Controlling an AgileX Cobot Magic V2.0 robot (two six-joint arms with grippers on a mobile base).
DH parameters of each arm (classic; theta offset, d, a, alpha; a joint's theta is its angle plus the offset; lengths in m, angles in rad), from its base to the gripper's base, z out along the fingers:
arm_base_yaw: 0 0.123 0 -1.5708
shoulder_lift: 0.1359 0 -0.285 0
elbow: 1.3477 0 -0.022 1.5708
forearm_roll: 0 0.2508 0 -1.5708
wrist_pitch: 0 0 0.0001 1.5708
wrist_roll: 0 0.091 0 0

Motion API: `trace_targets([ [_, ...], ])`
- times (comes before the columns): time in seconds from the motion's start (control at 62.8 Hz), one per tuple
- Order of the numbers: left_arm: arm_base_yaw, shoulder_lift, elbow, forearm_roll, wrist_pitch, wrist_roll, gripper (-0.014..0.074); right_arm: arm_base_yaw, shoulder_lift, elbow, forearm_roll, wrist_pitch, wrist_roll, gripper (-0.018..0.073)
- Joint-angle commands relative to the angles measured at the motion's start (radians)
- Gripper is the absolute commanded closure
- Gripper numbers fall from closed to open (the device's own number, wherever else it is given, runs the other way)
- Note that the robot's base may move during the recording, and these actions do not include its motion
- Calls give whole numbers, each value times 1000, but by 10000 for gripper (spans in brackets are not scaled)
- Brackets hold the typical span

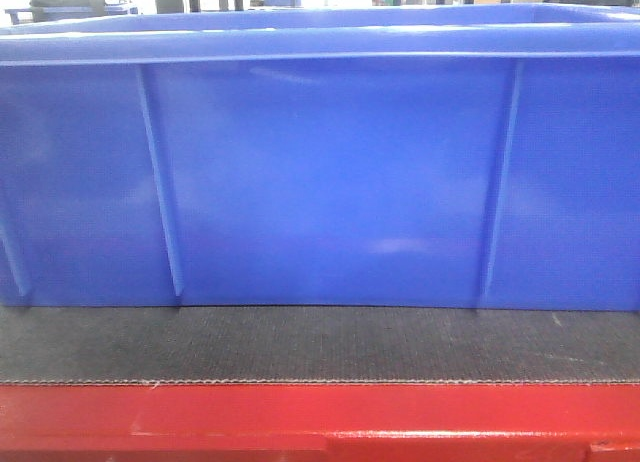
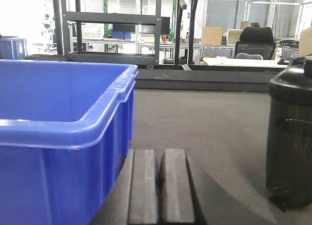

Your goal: Move blue bin to conveyor side

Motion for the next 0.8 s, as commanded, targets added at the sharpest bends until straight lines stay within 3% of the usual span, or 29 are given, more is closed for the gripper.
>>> trace_targets([
  [0.0, -2, -4, -1, 11, -7, 5, 592, -4, -4, 0, 0, -22, -9, 649],
  [0.78, -2, -4, -1, 11, -9, 5, 592, -4, -4, 0, 0, -22, -9, 649],
])
